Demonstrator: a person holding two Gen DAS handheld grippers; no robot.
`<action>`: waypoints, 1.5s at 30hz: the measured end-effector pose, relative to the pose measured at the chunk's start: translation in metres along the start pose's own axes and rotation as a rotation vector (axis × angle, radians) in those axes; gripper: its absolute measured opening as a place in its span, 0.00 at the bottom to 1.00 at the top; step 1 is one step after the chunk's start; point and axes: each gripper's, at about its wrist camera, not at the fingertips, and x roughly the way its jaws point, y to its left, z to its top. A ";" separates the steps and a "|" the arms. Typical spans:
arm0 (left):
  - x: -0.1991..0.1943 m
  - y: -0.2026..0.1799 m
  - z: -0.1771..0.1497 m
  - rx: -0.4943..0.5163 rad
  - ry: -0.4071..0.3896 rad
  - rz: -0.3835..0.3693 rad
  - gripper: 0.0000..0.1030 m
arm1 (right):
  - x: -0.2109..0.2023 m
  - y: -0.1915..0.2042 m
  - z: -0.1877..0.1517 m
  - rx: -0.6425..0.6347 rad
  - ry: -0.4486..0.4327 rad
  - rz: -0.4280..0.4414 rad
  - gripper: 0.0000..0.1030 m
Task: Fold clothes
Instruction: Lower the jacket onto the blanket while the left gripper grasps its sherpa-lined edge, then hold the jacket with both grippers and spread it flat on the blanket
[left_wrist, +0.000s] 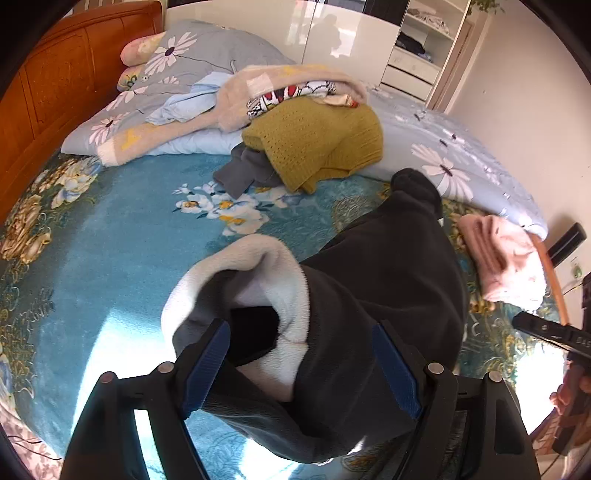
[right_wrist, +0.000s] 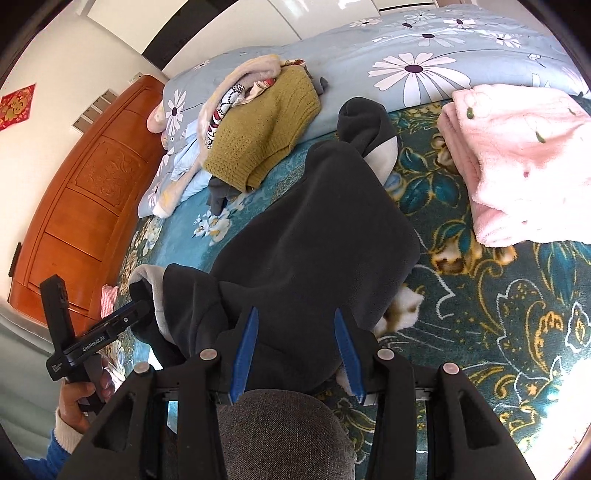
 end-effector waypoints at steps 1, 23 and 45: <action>-0.003 0.001 0.000 -0.016 -0.004 -0.010 0.81 | 0.000 -0.001 0.000 0.003 -0.001 0.001 0.43; 0.073 0.025 0.024 -0.254 0.141 -0.057 0.19 | -0.007 -0.027 -0.005 0.058 -0.008 0.005 0.43; -0.109 -0.043 0.176 0.169 -0.406 -0.232 0.12 | -0.025 -0.022 0.004 0.081 -0.055 0.007 0.43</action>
